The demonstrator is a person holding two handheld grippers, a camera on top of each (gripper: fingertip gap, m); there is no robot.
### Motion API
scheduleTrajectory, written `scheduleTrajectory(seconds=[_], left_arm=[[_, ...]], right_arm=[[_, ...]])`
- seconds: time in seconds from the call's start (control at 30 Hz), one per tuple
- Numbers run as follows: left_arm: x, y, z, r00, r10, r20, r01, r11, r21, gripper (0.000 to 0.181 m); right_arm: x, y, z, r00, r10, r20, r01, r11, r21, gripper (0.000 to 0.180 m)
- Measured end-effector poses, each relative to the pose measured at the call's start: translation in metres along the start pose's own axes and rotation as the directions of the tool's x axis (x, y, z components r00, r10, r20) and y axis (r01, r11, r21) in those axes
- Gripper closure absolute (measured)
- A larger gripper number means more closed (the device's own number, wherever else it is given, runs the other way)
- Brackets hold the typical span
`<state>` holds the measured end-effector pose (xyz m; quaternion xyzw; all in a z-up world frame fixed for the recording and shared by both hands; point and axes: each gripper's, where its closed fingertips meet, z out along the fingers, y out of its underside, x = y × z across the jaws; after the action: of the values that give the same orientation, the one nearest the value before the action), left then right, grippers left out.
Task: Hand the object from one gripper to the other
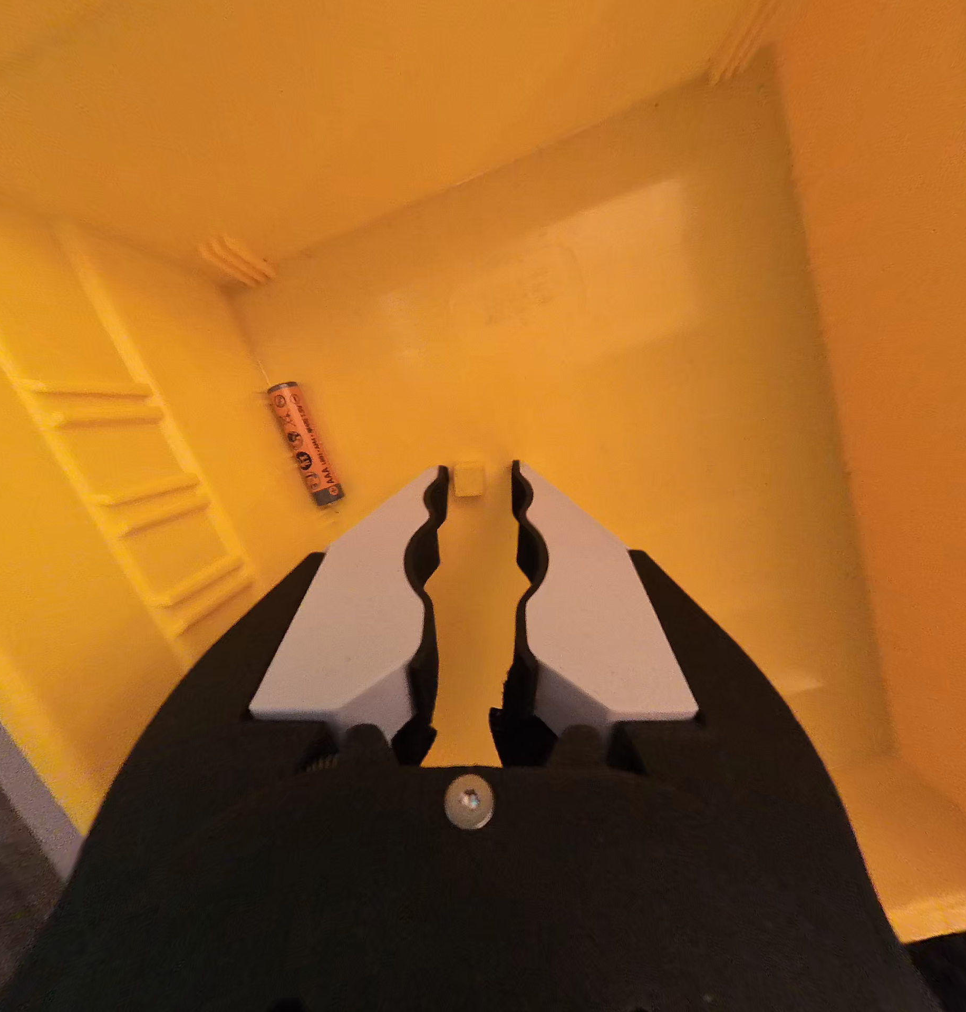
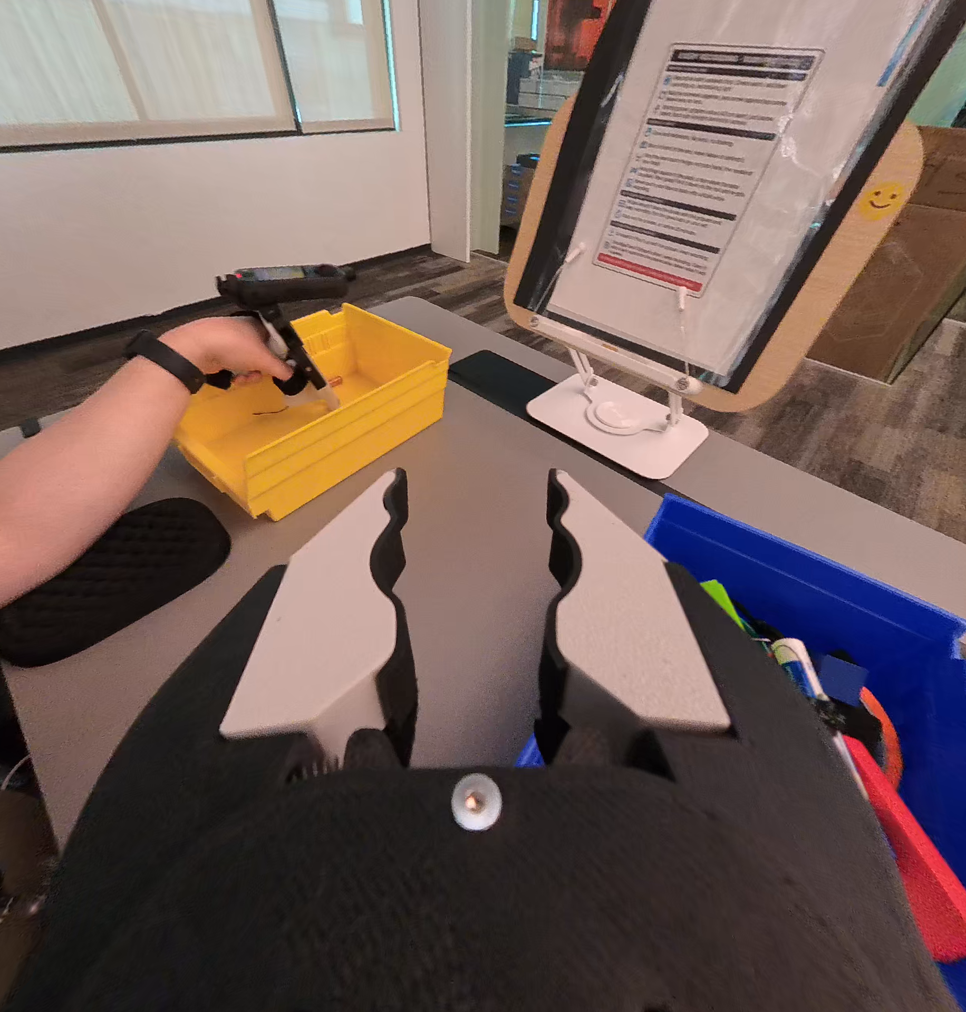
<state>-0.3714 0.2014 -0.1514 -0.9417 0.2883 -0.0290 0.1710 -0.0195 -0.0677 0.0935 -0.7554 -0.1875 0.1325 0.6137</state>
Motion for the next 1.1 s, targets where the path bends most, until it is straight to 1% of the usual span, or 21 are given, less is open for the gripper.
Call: scheduleTrajectory(seconds=[0.03,0.1,0.27,0.4,0.6,0.87,0.93,1.0,1.07,1.1], left_arm=[[0.0,-0.001,0.0,1.0,-0.019,-0.007,0.019,1.0,0.006,0.163],[-0.002,-0.001,0.001,0.999,-0.042,-0.01,0.042,0.999,0.009,0.166],[0.0,0.001,0.0,0.997,-0.07,-0.038,0.071,0.998,-0.001,0.16],[-0.001,0.003,-0.001,0.997,-0.068,-0.037,0.068,0.998,-0.01,0.162],[-0.003,0.002,0.001,0.999,-0.043,-0.008,0.043,0.999,-0.006,0.172],[0.006,0.003,-0.007,0.997,-0.032,-0.067,0.032,0.999,-0.009,0.173],[0.01,-0.003,-0.019,0.995,-0.028,-0.093,0.031,0.999,0.033,0.173],[0.023,-0.017,-0.041,0.985,-0.011,-0.17,0.033,0.991,0.127,0.173],[0.051,-0.035,-0.074,0.947,0.054,-0.316,0.034,0.963,0.266,0.173],[0.072,-0.043,-0.096,0.905,0.115,-0.409,0.035,0.939,0.341,0.172]], right_arm=[[-0.005,0.0,-0.001,1.0,-0.004,0.009,0.004,1.0,0.005,0.129],[-0.013,0.0,-0.002,1.0,-0.018,0.02,0.018,1.0,0.005,0.129],[-0.029,0.004,-0.004,0.998,-0.059,0.034,0.06,0.998,-0.017,0.129],[-0.037,0.007,-0.005,0.996,-0.076,0.046,0.078,0.997,-0.026,0.129],[-0.045,0.011,-0.008,0.995,-0.075,0.061,0.077,0.997,-0.027,0.129],[-0.04,0.021,-0.019,0.999,-0.026,0.044,0.026,1.0,0.008,0.129],[-0.041,0.023,-0.022,0.999,-0.007,0.039,0.006,0.999,0.038,0.13],[-0.044,0.024,-0.024,1.0,-0.017,0.02,0.015,0.996,0.083,0.131],[-0.053,0.022,-0.025,0.997,-0.073,0.003,0.072,0.987,0.142,0.131],[-0.061,0.021,-0.025,0.993,-0.117,-0.007,0.116,0.978,0.172,0.131]])
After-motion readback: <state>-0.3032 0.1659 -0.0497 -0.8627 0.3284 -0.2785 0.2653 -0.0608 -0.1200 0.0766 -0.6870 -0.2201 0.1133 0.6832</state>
